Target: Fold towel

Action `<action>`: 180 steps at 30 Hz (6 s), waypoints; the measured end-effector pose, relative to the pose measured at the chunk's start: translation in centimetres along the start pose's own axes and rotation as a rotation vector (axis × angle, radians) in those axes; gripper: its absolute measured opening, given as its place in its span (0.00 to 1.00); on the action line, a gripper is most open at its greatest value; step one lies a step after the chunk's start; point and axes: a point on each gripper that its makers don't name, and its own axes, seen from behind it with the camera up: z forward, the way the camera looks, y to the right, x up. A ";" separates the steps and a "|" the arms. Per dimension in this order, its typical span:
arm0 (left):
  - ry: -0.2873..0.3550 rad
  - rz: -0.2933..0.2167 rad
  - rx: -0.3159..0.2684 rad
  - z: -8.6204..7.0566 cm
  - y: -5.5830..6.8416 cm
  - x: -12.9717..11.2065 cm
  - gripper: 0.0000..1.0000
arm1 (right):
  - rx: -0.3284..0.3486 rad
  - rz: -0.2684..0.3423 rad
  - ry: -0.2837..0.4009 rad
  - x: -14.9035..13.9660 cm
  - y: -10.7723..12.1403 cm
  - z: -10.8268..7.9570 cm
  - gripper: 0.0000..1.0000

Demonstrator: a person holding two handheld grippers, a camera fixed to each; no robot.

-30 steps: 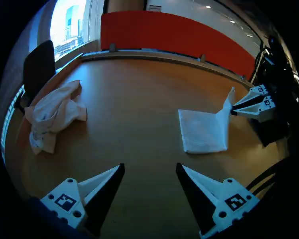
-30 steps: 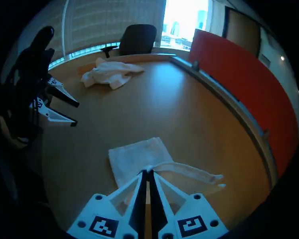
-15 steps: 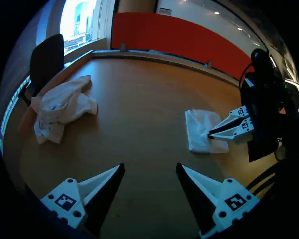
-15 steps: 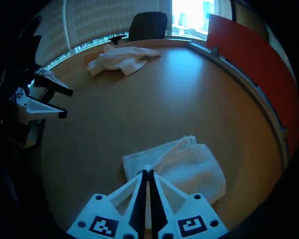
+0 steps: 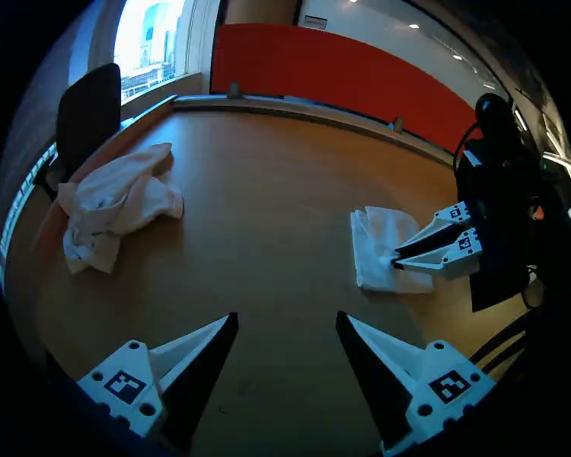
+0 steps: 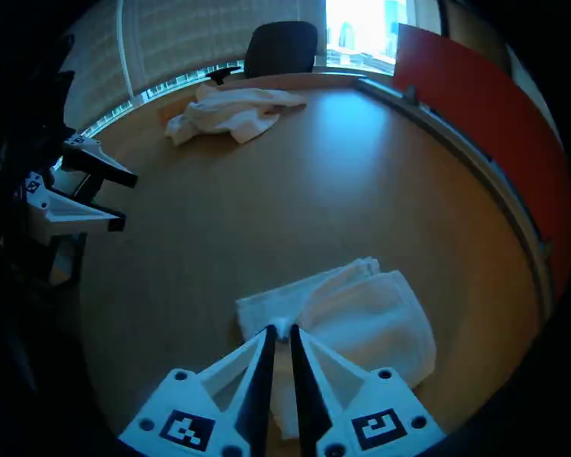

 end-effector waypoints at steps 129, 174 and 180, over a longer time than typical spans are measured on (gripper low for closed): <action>0.053 0.068 -0.028 -1.9 2.0 2.7 0.96 | -0.304 0.082 0.206 6.2 7.4 -17.2 0.05; 0.060 0.074 0.002 -2.1 3.1 4.0 0.95 | -0.407 0.176 0.218 -1.2 19.2 -33.7 0.05; 0.057 0.089 0.005 -2.0 3.7 4.1 0.96 | -0.436 0.185 0.211 -2.6 21.2 -35.9 0.05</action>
